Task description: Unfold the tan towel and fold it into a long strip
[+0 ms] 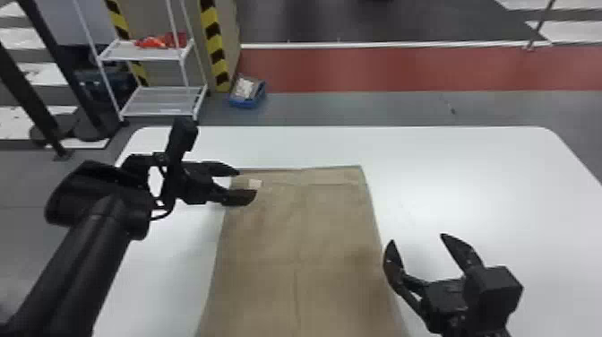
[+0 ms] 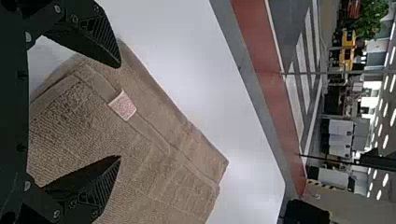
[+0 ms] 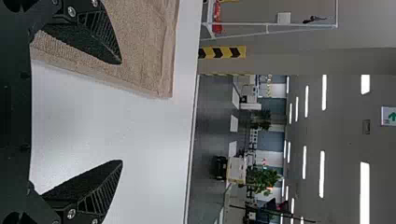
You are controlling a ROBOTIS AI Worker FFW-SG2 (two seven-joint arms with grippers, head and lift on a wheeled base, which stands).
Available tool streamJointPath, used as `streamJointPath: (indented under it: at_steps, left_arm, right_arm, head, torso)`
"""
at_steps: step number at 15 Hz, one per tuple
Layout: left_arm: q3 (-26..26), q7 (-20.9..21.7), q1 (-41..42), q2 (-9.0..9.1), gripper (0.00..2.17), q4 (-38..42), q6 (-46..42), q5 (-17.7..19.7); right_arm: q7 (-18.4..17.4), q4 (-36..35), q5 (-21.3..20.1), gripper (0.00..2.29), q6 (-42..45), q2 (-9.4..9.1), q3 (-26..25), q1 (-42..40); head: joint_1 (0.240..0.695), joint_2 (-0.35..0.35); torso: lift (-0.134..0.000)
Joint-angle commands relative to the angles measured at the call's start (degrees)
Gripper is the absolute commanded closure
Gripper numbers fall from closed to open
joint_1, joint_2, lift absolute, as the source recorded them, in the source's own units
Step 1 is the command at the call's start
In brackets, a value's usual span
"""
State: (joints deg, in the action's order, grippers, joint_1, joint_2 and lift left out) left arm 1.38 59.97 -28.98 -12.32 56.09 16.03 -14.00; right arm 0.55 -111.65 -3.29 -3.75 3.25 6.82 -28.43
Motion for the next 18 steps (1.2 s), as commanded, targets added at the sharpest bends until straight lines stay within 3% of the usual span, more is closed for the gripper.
streamJointPath:
  at_steps: [1, 9, 18]
  left_arm:
    - [0.8, 0.3, -1.3, 0.01, 0.21, -2.5, -0.4, -0.3]
    - [1.0, -2.3, -1.5, -0.25, 0.27, -4.3, -0.6, -1.7]
    - [0.2, -0.9, 1.8, -0.25, 0.36, -0.5, -0.6, -1.0]
  right_arm:
    - [0.0, 0.0, 0.0, 0.13, -0.1, 0.09, 0.0, 0.1]
    - [0.1, -0.1, 0.4, 0.13, -0.4, 0.35, 0.3, 0.6]
    - [0.1, 0.2, 0.4, 0.13, -0.8, 0.35, 0.4, 0.9]
  head:
    - [0.695, 0.033]
    - [0.695, 0.04]
    - [0.695, 0.046]
  torso:
    - [-0.123]
    - [-0.123]
    - [-0.123]
